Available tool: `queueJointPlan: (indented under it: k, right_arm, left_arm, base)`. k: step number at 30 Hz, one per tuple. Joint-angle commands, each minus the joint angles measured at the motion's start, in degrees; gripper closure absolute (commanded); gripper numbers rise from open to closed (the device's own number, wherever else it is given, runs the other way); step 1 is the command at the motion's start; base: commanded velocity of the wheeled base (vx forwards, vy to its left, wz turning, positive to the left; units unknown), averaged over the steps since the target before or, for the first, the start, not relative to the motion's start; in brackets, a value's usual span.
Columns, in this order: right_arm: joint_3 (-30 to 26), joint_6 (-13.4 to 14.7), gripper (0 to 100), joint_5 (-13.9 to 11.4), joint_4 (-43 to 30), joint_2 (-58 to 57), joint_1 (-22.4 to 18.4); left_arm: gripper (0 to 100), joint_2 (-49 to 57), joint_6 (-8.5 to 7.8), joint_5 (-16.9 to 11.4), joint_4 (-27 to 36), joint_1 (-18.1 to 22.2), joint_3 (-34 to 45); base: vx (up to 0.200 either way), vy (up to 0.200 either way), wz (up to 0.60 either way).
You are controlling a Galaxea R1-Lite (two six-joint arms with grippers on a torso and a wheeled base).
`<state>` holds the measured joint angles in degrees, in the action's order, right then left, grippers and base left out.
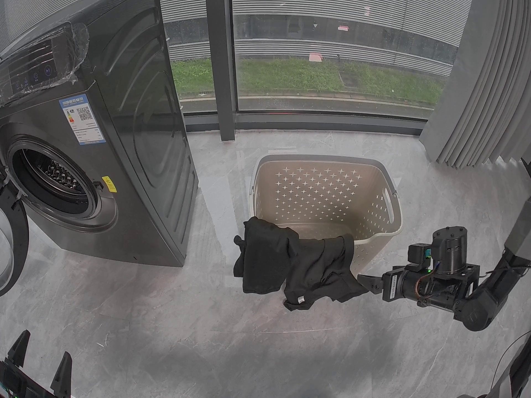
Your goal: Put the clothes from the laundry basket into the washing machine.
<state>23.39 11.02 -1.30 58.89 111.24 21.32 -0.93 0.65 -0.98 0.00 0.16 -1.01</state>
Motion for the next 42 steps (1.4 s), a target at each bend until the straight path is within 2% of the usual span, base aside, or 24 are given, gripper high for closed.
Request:
queueJointPlan:
  k: [1,13,15,25,34,42]
  right_arm:
    - [1.74,0.23,0,0.16,0.43,5.39,1.35]
    - [6.4,0.76,0,0.16,0.52,9.79,2.15]
    - [9.13,0.84,0,0.16,0.52,12.25,2.15]
    - [15.01,0.67,0,0.25,2.54,19.01,2.5]
    - [25.83,0.58,0,0.07,1.22,25.43,2.32]
    - [32.94,0.67,0,0.16,-1.94,28.42,2.15]
  left_arm:
    - [0,0.84,0.06,0.01,0.0,0.02,0.92]
    - [0,0.84,0.14,0.1,0.0,0.11,0.92]
    - [0,0.84,0.14,0.1,0.0,0.02,0.92]
    - [0,0.84,0.14,0.1,0.0,0.02,0.92]
    - [0,0.84,0.14,0.1,0.0,0.11,0.92]
    - [0,0.84,0.14,0.1,0.0,0.02,0.92]
  base:
    - [0.0,0.0,0.0]
    - [0.0,0.0,0.0]
    - [0.0,0.0,0.0]
    - [0.0,0.0,0.0]
    - [0.0,0.0,0.0]
    - [0.0,0.0,0.0]
